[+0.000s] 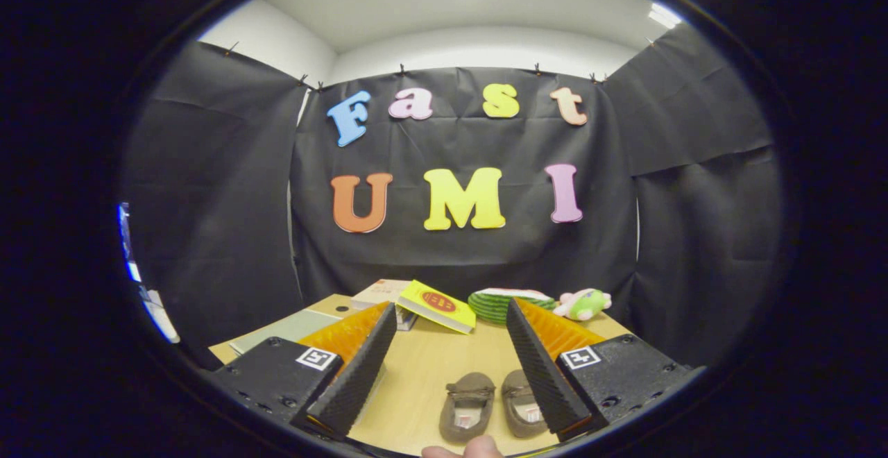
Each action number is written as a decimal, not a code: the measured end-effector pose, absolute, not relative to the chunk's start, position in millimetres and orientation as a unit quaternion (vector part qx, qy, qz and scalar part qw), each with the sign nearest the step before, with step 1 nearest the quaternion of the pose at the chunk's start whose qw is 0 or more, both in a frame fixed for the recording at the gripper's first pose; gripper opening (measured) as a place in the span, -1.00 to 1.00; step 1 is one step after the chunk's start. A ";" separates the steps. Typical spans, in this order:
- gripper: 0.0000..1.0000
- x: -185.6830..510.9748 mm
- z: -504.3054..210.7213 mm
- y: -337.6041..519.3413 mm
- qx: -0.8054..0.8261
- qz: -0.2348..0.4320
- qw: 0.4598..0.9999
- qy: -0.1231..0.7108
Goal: Open the storage box then place both shoes into the box .Put the left shoe in first, then the right shoe, with the right side of both shoes facing outward in a uniform manner.
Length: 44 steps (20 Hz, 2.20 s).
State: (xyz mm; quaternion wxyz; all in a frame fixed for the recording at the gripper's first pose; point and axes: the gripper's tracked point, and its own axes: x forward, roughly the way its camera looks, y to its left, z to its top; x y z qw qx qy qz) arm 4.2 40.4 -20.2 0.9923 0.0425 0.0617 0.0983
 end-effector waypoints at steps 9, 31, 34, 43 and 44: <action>1.00 8.9 -76.1 113.3 0.112 0.239 0.950 0.165; 0.34 22.7 -200.7 199.6 0.373 0.330 0.758 0.422; -0.03 21.1 -194.1 198.1 0.408 0.320 0.739 0.430; -0.88 17.1 -154.8 200.5 0.446 0.325 0.727 0.408; -0.88 16.9 -148.7 205.9 0.441 0.332 0.730 0.404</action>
